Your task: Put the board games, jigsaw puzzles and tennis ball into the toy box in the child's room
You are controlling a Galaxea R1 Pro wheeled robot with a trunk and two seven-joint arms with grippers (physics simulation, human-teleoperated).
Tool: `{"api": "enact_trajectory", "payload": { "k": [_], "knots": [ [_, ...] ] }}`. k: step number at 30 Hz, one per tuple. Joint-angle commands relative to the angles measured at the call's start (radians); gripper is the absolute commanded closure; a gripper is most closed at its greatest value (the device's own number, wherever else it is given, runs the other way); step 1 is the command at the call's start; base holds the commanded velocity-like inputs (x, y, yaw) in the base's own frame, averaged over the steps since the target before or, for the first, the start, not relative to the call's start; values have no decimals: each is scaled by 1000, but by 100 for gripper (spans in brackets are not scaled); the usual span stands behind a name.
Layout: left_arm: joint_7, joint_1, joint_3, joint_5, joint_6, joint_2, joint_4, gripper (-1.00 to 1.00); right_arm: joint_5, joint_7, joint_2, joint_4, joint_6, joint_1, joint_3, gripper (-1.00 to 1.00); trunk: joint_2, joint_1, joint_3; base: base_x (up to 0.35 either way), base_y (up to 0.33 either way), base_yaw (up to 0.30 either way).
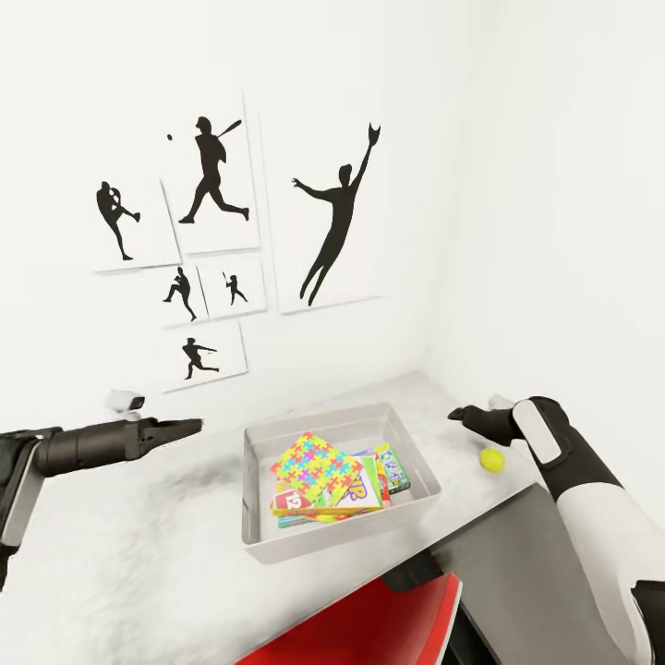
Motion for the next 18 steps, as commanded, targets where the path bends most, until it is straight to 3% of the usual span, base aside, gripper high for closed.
{"api": "enact_trajectory", "payload": {
  "k": [1,5,8,18],
  "knots": [
    [46,-27,-27,0,13,-8,7,-100,-11,-9,-5,-1,4,-1,-2,-100,-2,1,-3,0,0,-69],
    [163,-71,-92,-1,16,-36,38,-100,-13,-9,-26,2,4,-1,-3,-100,-2,1,-7,0,0,-125],
    [255,-156,-135,-2,16,-50,80,-100,-14,-8,-43,4,4,-1,-3,-100,-2,1,-11,0,0,-170],
    [277,-191,-150,-4,16,-49,91,-100,-11,-8,-49,4,4,0,1,-100,-2,1,-20,0,0,-141]
  ]
}}
